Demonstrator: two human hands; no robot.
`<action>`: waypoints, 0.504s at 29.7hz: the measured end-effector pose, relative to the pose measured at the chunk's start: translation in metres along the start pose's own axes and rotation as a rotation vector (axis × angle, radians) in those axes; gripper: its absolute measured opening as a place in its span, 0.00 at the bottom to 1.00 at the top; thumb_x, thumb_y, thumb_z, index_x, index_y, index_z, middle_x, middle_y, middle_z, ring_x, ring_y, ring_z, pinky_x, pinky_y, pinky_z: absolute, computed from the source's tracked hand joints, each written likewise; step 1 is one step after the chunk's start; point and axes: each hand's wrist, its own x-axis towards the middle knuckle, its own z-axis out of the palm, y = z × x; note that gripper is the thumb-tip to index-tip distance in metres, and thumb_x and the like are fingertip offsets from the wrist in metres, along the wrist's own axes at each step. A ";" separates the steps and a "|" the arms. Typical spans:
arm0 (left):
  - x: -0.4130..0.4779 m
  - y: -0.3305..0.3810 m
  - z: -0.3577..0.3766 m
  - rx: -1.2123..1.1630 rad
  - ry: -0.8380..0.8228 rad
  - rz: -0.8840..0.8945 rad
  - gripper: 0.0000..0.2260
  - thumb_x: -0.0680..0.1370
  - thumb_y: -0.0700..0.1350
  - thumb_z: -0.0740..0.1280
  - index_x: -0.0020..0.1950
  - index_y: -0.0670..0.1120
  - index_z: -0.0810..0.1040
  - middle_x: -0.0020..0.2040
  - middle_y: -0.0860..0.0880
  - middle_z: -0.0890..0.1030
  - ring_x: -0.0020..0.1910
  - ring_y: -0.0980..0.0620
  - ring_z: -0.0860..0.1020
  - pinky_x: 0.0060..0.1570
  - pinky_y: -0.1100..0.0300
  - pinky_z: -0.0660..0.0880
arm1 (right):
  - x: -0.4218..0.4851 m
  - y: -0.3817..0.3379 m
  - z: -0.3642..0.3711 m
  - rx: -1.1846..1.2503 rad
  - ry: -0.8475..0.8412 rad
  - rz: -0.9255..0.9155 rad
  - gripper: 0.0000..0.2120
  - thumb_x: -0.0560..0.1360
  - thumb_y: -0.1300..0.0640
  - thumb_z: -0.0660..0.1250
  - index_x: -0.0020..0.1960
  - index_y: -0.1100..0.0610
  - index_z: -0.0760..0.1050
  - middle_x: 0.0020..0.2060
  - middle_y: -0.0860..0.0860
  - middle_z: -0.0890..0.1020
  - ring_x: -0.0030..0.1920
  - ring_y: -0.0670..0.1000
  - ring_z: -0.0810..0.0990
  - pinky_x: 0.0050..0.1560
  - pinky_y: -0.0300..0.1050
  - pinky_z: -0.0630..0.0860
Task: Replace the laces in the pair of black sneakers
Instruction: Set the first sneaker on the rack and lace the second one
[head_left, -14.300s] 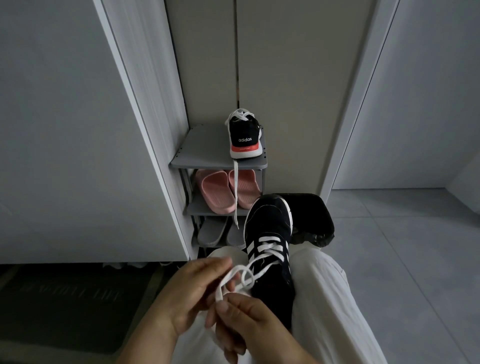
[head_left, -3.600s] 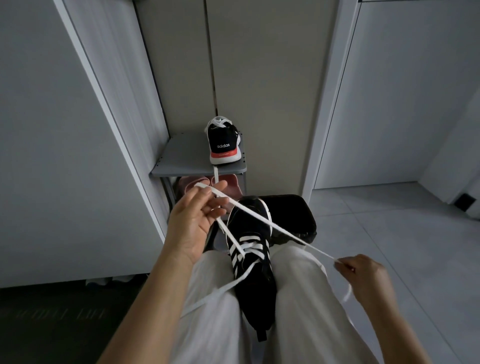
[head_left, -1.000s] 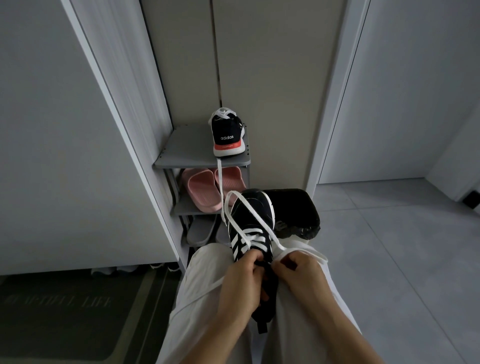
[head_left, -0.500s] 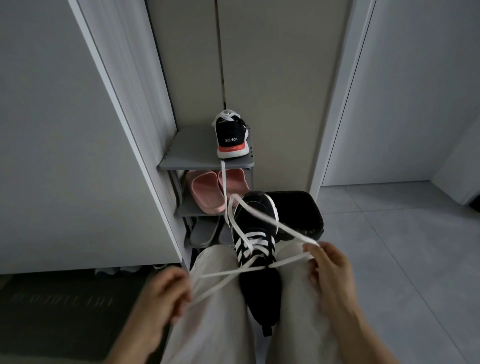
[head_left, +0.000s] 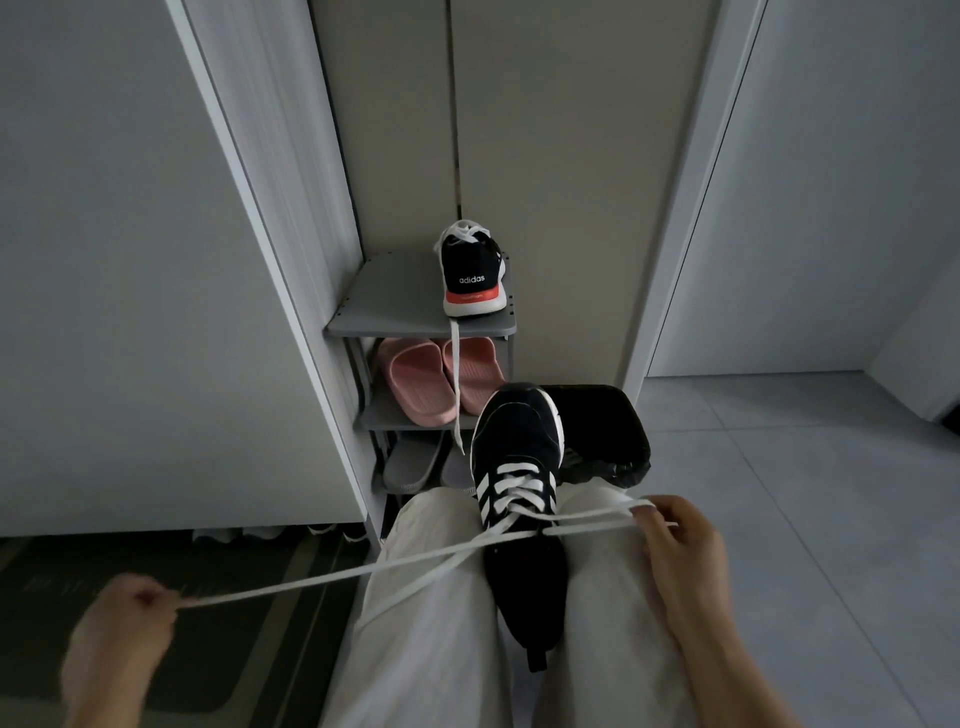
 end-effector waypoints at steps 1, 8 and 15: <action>-0.020 0.016 0.002 0.082 0.050 0.123 0.05 0.75 0.40 0.66 0.48 0.41 0.71 0.44 0.42 0.77 0.36 0.46 0.75 0.34 0.53 0.72 | 0.000 0.001 -0.001 -0.003 0.000 -0.010 0.04 0.74 0.63 0.64 0.43 0.58 0.78 0.33 0.51 0.77 0.33 0.49 0.72 0.33 0.40 0.66; -0.193 0.125 0.063 -0.029 -0.142 1.334 0.11 0.69 0.50 0.71 0.48 0.55 0.74 0.42 0.56 0.71 0.39 0.58 0.74 0.40 0.72 0.67 | -0.005 -0.003 -0.001 0.103 0.003 -0.025 0.07 0.75 0.63 0.63 0.41 0.56 0.78 0.32 0.49 0.78 0.30 0.42 0.72 0.34 0.39 0.66; -0.204 0.158 0.092 -0.015 -0.142 1.235 0.10 0.63 0.50 0.78 0.37 0.49 0.81 0.37 0.58 0.69 0.38 0.55 0.73 0.42 0.64 0.68 | -0.004 0.005 -0.005 0.149 -0.012 -0.046 0.07 0.75 0.63 0.64 0.42 0.54 0.78 0.28 0.44 0.76 0.29 0.41 0.69 0.29 0.29 0.65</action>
